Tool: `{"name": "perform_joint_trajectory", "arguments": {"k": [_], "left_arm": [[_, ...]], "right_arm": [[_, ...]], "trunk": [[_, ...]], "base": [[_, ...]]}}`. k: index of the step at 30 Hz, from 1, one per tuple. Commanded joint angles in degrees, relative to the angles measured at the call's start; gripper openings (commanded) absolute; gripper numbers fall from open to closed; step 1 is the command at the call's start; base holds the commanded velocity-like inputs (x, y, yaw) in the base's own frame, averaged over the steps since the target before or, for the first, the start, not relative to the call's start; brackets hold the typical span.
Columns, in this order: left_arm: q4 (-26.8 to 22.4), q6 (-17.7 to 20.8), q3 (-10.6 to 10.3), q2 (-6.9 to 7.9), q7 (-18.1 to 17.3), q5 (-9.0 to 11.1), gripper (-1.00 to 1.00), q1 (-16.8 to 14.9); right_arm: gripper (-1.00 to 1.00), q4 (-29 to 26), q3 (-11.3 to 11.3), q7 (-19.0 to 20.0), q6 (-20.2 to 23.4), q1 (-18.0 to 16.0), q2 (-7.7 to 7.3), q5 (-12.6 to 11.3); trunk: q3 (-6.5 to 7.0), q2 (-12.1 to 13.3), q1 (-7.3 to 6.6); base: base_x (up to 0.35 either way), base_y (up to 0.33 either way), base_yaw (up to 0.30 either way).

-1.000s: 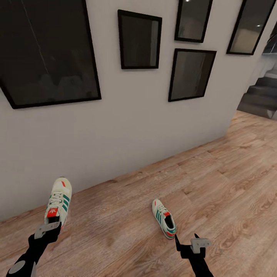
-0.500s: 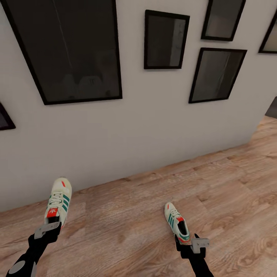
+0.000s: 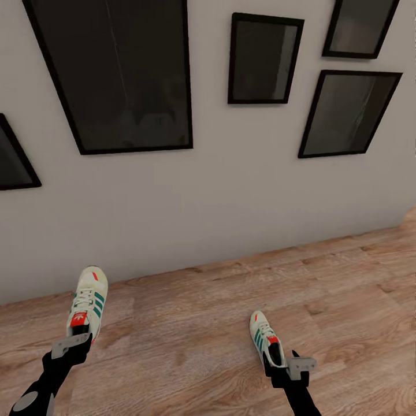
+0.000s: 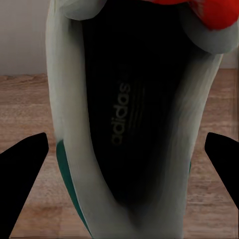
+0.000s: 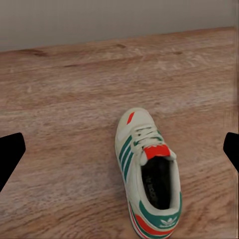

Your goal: Pick up the two gym shoes and the two sandals from the corridor floor and place them onto the hallstand (shoe rack) in the corridor, making sure they are on the rack and not on the floor. Arrange them so the two gym shoes are next to each other and the two sandals are next to each other.

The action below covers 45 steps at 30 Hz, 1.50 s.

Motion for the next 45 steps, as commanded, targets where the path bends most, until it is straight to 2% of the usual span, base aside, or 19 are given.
{"name": "perform_joint_trajectory", "arguments": {"k": [1,12,30,45], "left_arm": [[0.0,-0.4,0.4,-0.04,-0.4,-0.6,-1.0,-0.1],[0.0,-0.4,0.4,-0.08,-0.4,-0.5,-1.0,-0.1],[0.0,-0.4,0.4,-0.09,-0.3,-0.5,-1.0,-0.1],[0.0,-0.4,0.4,-0.06,-0.3,-0.5,-1.0,-0.1]], "right_arm": [[1.0,0.0,-0.1,0.1,-0.2,0.0,0.01,0.2],[1.0,0.0,-0.1,0.2,-0.2,0.0,0.03,0.2],[1.0,0.0,0.0,0.3,-0.2,0.0,0.05,0.2],[1.0,0.1,0.1,0.2,-0.2,0.0,0.28,0.2]], "trunk": [[-0.04,0.0,-0.01],[-0.04,0.0,-0.01],[-0.04,0.0,-0.01],[-0.04,0.0,-0.01]], "base": [[0.001,-0.27,0.024],[0.0,-0.237,0.005],[-0.002,-0.013,0.0],[-0.209,-0.134,0.067]]}}
